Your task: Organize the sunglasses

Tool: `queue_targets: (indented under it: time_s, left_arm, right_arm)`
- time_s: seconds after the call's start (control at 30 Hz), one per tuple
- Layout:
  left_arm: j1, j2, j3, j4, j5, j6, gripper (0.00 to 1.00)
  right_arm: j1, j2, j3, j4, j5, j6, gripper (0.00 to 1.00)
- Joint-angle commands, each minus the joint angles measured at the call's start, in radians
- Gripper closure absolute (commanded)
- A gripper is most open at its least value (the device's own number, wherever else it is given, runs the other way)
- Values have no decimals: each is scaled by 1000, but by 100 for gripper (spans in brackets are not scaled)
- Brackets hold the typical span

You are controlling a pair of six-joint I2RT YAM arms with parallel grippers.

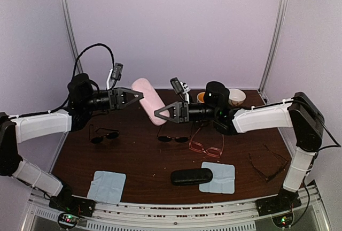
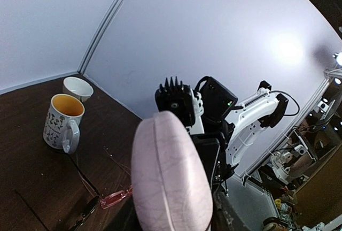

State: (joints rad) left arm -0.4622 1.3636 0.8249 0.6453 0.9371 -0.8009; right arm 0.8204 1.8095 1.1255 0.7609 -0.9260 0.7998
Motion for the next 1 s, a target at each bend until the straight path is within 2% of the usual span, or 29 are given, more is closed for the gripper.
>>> queue_targets:
  time_s: [0.0,0.23,0.47,0.6,0.8,0.97]
  left_arm:
    - [-3,-22,-2,-81,-88,74,85]
    - [-3,-63,-4,-252,-179,154,39]
    - [-4,-143,-6,-486,-368,235,12]
    - [-3,-192,-21,-566,-465,255,3]
    - [-16,-216,-26,-639,-557,215,2]
    - [-74,-227,-21,-680,-660,193,2]
  right_arm:
    - [12,-87,21,-173,89,-164,81]
    - [8,-136,24,-360,176,-307,86]
    - [6,-194,35,-556,405,-430,88]
    - [11,-211,44,-626,560,-468,89]
    - [69,-199,98,-750,826,-537,92]
    - [109,-168,132,-784,927,-536,94]
